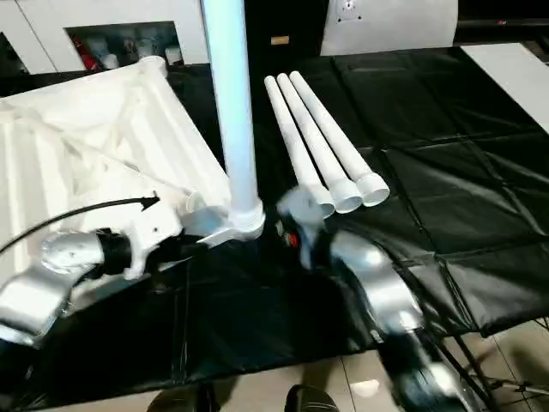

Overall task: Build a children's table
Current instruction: Rotate leg to tighten

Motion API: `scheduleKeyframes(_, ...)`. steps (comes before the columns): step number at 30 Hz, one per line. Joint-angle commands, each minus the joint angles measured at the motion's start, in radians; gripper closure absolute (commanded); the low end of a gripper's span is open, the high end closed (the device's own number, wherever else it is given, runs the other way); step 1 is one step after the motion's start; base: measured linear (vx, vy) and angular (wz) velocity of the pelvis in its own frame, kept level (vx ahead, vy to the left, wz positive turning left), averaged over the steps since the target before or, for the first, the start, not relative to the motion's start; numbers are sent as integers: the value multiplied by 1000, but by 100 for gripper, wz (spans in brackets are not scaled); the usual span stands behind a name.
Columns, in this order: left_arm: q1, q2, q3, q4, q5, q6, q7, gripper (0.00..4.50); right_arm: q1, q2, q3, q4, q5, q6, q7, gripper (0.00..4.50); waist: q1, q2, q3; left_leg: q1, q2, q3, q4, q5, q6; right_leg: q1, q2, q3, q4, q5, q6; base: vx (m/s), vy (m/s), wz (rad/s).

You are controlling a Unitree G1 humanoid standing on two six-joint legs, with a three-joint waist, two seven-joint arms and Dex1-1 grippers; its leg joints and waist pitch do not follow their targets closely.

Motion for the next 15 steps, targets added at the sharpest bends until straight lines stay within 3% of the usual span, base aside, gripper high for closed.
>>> scheduleKeyframes(1,2,18,-40,30,5,-45,-69,450,7,-19,3,-63,14,13,20,1,3,11,-64,19,72,-27,-53,-100,103,48,-95,63,-59,66,-259,0,0,0)
scheduleKeyframes(6,-11,60,-67,60,-23,-123,-193,450,14,-81,-16,-127,10,15,49,1,8,11,-68,21,71,-26,-50,-90,87,48,-94,65,-55,69,-259,0,0,0)
scheduleKeyframes(12,-33,63,-95,88,-31,-186,-273,450,-9,-124,2,-149,30,38,118,1,24,12,-78,19,70,-25,-39,-24,124,50,-95,61,-39,195,-275,0,0,0)
scheduleKeyframes(15,-40,64,-109,94,-34,-197,-295,450,-16,-134,23,-135,34,26,157,1,26,12,-76,17,71,-25,-39,-43,122,51,-96,60,-41,165,-279,0,0,0)
